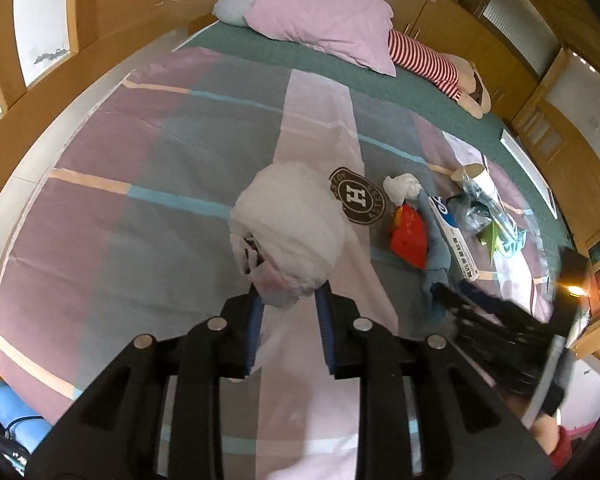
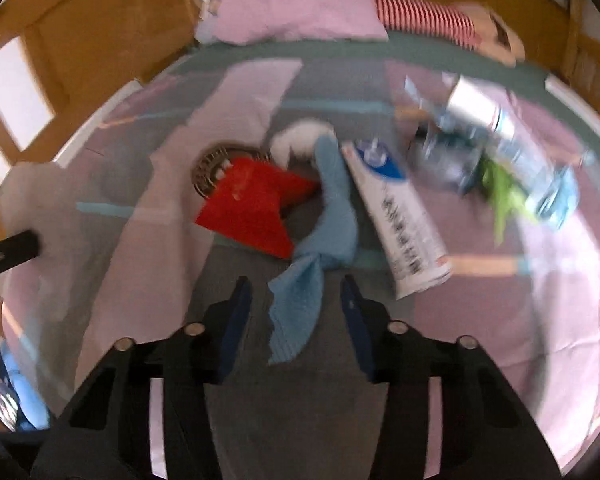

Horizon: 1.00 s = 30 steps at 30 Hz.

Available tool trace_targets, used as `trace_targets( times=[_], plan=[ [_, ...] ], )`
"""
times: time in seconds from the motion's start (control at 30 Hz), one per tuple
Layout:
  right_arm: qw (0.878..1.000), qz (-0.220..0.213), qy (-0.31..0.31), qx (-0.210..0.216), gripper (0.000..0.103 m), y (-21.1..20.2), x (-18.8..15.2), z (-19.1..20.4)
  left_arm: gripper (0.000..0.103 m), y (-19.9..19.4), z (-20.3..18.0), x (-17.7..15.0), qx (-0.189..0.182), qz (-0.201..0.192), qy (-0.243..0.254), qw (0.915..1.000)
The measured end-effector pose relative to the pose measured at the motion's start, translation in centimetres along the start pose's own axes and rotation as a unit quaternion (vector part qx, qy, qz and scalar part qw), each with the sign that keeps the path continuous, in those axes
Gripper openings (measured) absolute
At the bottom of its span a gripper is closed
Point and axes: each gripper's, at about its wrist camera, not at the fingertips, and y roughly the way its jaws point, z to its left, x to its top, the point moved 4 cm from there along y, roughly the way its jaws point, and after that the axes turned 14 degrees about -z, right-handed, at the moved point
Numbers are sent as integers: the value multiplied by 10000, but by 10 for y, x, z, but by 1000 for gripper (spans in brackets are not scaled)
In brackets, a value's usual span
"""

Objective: Collect trash
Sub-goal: 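Grasp the white plastic bag with the left gripper while the right grasps blue cloth, then carry both items over the white bin and open both grippers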

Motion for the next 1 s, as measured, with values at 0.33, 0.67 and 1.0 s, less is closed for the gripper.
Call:
trace_targets(
  times=[0.33, 0.67, 1.0],
  plan=[
    [9981, -51, 54, 614, 3, -47, -8, 19, 25, -7, 13, 3, 160, -102, -24, 9998],
    [9960, -63, -226, 866, 3, -133, -34, 30, 25, -13, 24, 1, 286, -158, -64, 9994],
    [9957, -362, -242, 817, 3, -163, -28, 31, 23, -21, 15, -4, 292, -261, 278, 9988]
  ],
)
